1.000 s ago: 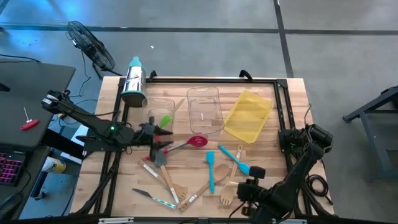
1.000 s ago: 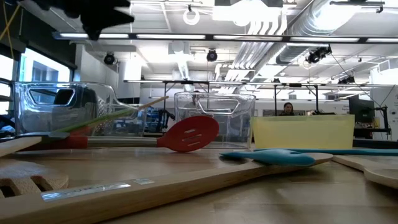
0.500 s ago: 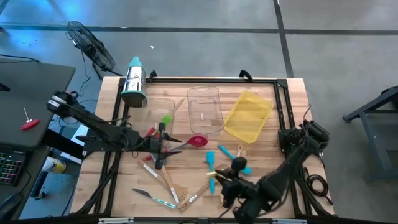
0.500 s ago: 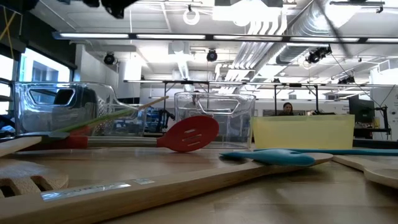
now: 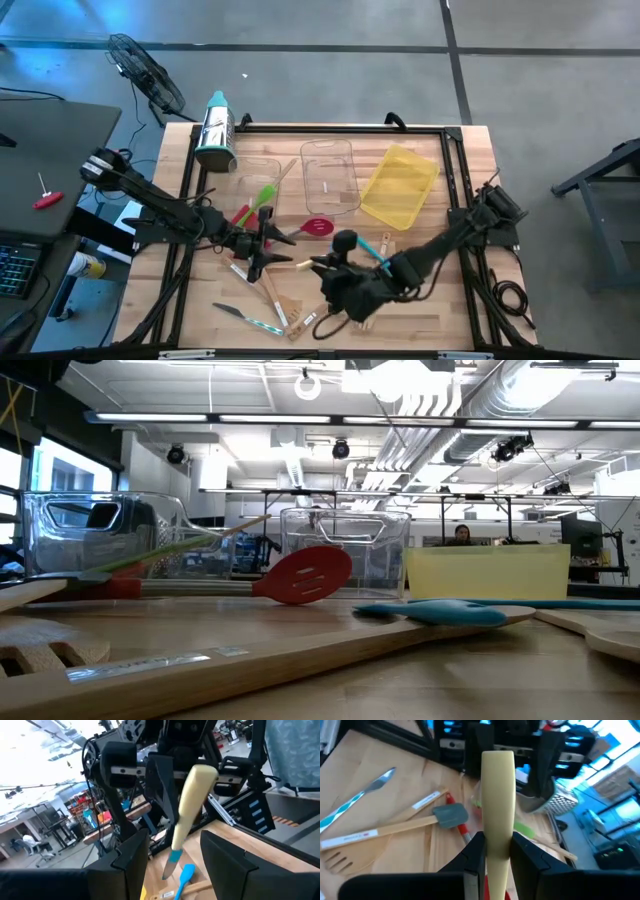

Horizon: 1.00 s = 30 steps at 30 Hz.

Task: Pick & Place Kitchen Items
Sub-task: Put the yellow knife into the right transparent bin

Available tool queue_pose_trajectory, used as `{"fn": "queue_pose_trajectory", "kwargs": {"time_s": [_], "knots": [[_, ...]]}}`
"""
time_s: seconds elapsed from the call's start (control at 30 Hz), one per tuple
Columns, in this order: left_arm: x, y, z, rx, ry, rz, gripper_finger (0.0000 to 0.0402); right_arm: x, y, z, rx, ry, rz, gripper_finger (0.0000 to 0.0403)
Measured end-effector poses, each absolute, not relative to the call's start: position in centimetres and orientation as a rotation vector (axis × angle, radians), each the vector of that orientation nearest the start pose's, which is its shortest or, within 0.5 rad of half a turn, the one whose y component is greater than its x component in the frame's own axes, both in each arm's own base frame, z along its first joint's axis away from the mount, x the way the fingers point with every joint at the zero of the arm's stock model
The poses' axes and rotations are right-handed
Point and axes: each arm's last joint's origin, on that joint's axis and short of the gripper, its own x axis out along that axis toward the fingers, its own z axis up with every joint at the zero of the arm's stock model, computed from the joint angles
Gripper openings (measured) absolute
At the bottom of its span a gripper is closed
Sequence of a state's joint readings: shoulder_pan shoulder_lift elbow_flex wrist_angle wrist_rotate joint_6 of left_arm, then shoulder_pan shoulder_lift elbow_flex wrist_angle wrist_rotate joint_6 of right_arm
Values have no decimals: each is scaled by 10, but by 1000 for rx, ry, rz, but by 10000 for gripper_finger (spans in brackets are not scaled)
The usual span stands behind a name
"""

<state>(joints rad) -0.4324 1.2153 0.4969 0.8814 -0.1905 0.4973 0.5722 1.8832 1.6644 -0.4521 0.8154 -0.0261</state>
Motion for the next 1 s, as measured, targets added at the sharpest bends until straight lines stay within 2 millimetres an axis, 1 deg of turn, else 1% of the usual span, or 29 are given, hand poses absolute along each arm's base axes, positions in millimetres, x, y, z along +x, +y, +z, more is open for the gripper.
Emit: {"fn": "queue_pose_trajectory", "kwargs": {"time_s": [0.17, 0.27, 0.47, 0.7, 0.83, 1.0], "knots": [[227, -98, 251, 457, -217, -192, 175, 377, 193, 305, -423, 541, -206, 53], [227, -98, 251, 464, -217, -192, 175, 383, 187, 308, -415, 521, -195, 53], [227, -98, 251, 465, -215, -193, 175, 390, 181, 310, -384, 500, -128, 53], [227, -99, 250, 464, -212, -199, 175, 397, 168, 311, -367, 504, -142, 53], [226, -100, 250, 465, -223, -238, 175, 398, 165, 311, -359, 502, -136, 53], [226, -100, 250, 461, -223, -241, 175, 400, 163, 311, -366, 497, -121, 53]]}}
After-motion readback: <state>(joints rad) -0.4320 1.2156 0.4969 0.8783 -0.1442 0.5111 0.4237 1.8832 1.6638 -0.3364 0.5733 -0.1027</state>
